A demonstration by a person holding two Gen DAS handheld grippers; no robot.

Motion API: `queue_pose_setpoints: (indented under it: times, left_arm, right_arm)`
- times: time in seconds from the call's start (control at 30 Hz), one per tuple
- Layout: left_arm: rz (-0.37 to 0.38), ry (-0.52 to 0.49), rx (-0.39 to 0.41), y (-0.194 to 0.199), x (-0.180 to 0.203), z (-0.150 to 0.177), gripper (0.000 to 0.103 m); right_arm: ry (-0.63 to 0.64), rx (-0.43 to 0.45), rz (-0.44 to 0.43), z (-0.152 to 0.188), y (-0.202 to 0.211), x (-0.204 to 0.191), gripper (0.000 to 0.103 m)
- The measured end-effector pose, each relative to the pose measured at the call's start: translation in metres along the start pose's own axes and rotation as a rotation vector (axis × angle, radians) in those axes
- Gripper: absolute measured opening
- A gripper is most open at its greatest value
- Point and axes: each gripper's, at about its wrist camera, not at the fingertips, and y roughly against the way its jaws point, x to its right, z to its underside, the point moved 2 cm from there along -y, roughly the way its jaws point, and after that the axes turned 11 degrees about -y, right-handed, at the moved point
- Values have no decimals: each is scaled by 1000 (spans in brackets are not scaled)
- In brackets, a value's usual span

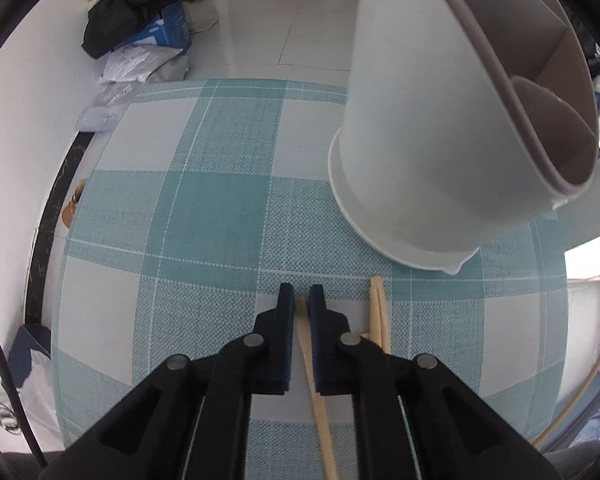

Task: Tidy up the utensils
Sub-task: 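Pinch one chopstick with the right gripper while the left gripper grasps another chopstick, then lift both chopsticks and carry them over the caddy, lowering them in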

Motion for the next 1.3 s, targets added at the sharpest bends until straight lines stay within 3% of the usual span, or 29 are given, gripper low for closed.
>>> queue_pose_setpoints:
  times: [0.17, 0.4, 0.57, 0.7, 0.9, 1.3]
  left_arm:
    - [31, 10, 57, 14, 0, 2, 3]
    - [75, 47, 215, 61, -7, 11, 2]
    - [124, 80, 390, 114, -11, 21, 2]
    - [138, 40, 498, 140, -13, 28, 2]
    - [153, -34, 547, 146, -16, 35, 2]
    - [169, -89, 504, 155, -20, 43, 2]
  right_arm:
    - [24, 19, 10, 4, 4, -5, 4]
    - [80, 48, 17, 12, 11, -20, 4]
    - [144, 81, 7, 23, 21, -37, 4]
    - [196, 128, 21, 37, 31, -53, 4]
    - [251, 210, 41, 48, 45, -71, 4]
    - [312, 272, 94, 68, 55, -86, 4]
